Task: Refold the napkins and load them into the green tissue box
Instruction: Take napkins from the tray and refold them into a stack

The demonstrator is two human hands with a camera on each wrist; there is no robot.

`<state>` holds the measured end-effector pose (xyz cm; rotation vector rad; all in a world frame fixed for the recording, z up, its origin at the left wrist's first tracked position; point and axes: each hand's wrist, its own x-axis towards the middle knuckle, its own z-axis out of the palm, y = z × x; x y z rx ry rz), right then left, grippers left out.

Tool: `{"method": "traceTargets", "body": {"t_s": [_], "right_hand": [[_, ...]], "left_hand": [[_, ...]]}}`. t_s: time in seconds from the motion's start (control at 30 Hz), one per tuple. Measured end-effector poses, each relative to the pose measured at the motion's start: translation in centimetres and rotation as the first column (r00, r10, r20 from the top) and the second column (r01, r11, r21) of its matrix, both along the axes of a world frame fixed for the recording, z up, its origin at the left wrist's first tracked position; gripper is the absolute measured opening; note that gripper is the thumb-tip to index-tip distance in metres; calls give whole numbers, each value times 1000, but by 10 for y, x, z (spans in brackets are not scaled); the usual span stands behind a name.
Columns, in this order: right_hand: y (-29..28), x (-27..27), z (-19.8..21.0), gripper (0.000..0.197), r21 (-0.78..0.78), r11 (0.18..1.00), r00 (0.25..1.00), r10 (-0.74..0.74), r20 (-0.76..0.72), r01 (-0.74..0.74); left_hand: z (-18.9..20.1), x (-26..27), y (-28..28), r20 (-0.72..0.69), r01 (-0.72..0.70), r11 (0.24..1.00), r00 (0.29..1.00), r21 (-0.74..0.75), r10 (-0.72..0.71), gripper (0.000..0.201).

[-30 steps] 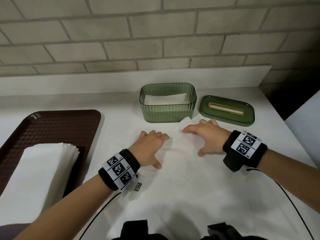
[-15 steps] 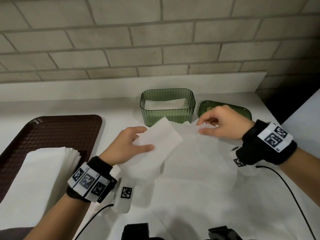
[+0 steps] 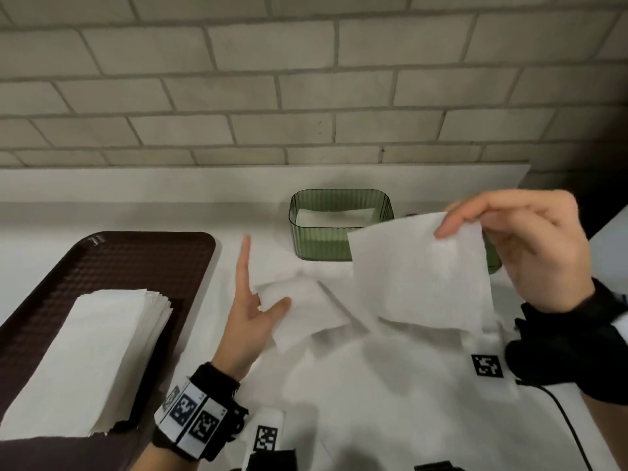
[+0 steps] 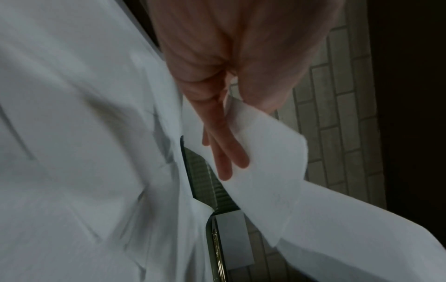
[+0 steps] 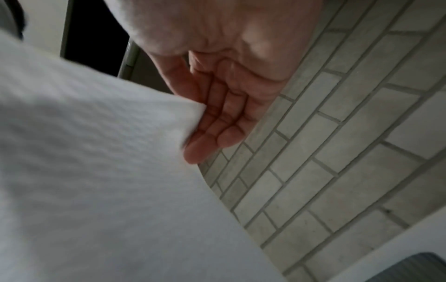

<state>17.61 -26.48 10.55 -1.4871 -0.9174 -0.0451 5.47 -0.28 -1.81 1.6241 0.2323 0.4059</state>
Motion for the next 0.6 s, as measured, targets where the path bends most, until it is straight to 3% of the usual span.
{"method": "traceTargets", "body": {"t_s": [0.1, 0.17, 0.3, 0.37, 0.43, 0.6], "right_hand": [[6, -13, -5, 23, -44, 998, 997, 39, 71, -36], [11, -18, -6, 24, -126, 992, 993, 42, 106, -29], [16, -16, 7, 24, -259, 933, 966, 260, 2, -250], [21, -15, 18, 22, -318, 880, 934, 350, -68, -353], [31, -12, 24, 28, -370, 840, 915, 393, -88, -396], [57, 6, 21, 53, -434, 846, 951, 283, -126, -309]], "left_hand": [[2, 4, 1, -38, 25, 997, 999, 66, -22, 57], [8, 7, 3, -55, 44, 997, 998, 70, -40, 46], [27, 18, 5, -39, 148, 983, 989, 112, -145, 28], [37, 23, 5, -36, 202, 972, 979, 120, -199, 32], [48, 28, 0, -56, 262, 952, 965, 157, -256, 51], [64, 31, -22, -48, 387, 913, 922, 129, -385, 76]]}}
